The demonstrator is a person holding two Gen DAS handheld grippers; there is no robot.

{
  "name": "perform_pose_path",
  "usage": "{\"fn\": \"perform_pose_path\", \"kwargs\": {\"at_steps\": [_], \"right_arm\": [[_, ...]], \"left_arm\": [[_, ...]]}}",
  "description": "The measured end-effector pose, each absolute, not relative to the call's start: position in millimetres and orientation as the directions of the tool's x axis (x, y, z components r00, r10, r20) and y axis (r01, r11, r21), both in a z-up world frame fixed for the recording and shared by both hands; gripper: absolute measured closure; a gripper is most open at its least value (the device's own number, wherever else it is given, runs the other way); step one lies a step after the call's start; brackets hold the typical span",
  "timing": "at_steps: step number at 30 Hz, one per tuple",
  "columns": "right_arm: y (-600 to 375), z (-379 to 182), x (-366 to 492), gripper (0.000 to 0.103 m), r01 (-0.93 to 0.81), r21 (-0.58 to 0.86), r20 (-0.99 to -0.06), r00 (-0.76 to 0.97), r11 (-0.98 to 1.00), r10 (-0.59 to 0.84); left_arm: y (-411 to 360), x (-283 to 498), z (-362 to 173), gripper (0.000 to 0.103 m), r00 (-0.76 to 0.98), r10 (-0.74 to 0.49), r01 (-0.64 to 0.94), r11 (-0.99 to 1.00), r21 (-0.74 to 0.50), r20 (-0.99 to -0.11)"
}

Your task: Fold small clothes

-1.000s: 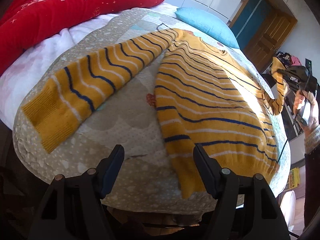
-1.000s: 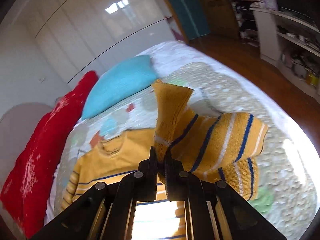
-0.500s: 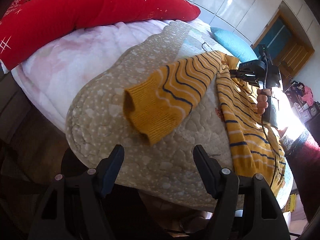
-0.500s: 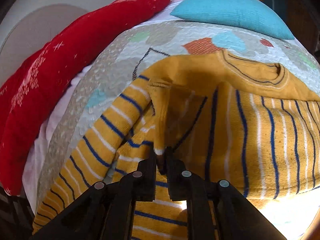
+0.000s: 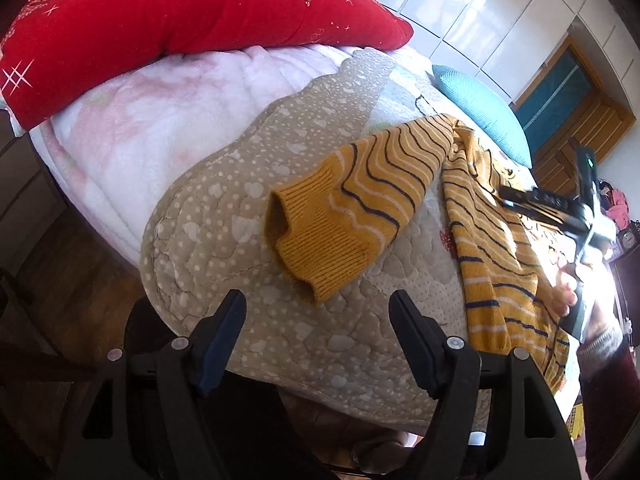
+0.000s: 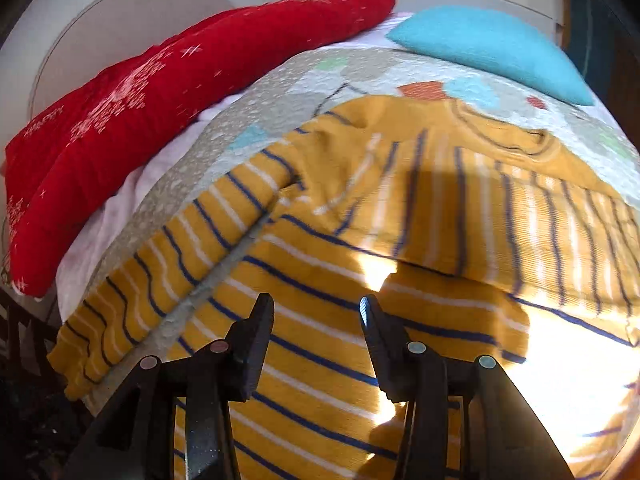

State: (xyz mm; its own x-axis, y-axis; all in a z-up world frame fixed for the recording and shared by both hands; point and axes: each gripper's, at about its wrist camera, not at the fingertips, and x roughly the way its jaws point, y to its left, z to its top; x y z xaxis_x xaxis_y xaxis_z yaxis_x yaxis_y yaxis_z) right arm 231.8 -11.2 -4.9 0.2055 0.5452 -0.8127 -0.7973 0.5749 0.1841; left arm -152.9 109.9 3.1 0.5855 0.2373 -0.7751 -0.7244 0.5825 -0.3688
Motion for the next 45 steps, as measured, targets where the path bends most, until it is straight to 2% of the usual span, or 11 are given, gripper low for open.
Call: {"fn": "perform_pose_path", "kwargs": {"at_steps": [10,13,16,18,20,21,27,28,29,31,45], "right_arm": [[-183,-24,404,0.056,-0.324,0.285,-0.831,0.385,0.902,0.401],[-209,-35,427,0.103,-0.218,0.268,-0.859,0.387,0.938,0.335],[-205,-27,422,0.103,-0.216,0.181,-0.867,0.425,0.959,0.26],[-196,-18,406,0.098,-0.252,0.111,-0.86,0.461,0.961,0.22],[-190,-10,384,0.055,-0.295,0.122,-0.843,0.474,0.948,0.256],[-190,-7,370,0.048,-0.313,0.151,-0.832,0.472,0.938,0.292],[-174,4,312,0.047,-0.443,0.121,-0.809,0.475,0.888,0.347],[-172,5,303,0.047,-0.461,0.095,-0.804,0.487,0.882,0.341],[-171,6,295,0.047,-0.475,0.072,-0.801,0.497,0.877,0.335],[-170,4,280,0.047,-0.493,0.036,-0.798,0.509,0.869,0.321],[-206,9,250,0.047,-0.489,0.102,-0.761,0.522,0.866,0.384]], "left_arm": [[115,-146,11,0.029,0.583,0.267,-0.741,0.561,-0.368,-0.767],[124,-149,20,0.029,0.579,0.31,-0.762,0.534,-0.366,-0.754],[134,-155,24,0.021,0.557,0.368,-0.791,0.509,-0.34,-0.745],[142,-157,22,0.021,0.531,0.387,-0.809,0.497,-0.314,-0.754],[149,-156,17,0.021,0.51,0.386,-0.817,0.498,-0.292,-0.769],[151,-154,13,0.021,0.503,0.381,-0.816,0.504,-0.281,-0.776],[151,-131,-4,0.022,0.532,0.333,-0.758,0.596,-0.264,-0.778],[151,-127,-4,0.043,0.55,0.318,-0.742,0.611,-0.277,-0.772],[153,-122,-4,0.076,0.555,0.309,-0.734,0.619,-0.28,-0.772],[162,-114,3,0.099,0.573,0.295,-0.719,0.628,-0.297,-0.764],[286,-71,119,0.099,0.495,0.501,-0.828,0.521,-0.21,-0.71]]}}
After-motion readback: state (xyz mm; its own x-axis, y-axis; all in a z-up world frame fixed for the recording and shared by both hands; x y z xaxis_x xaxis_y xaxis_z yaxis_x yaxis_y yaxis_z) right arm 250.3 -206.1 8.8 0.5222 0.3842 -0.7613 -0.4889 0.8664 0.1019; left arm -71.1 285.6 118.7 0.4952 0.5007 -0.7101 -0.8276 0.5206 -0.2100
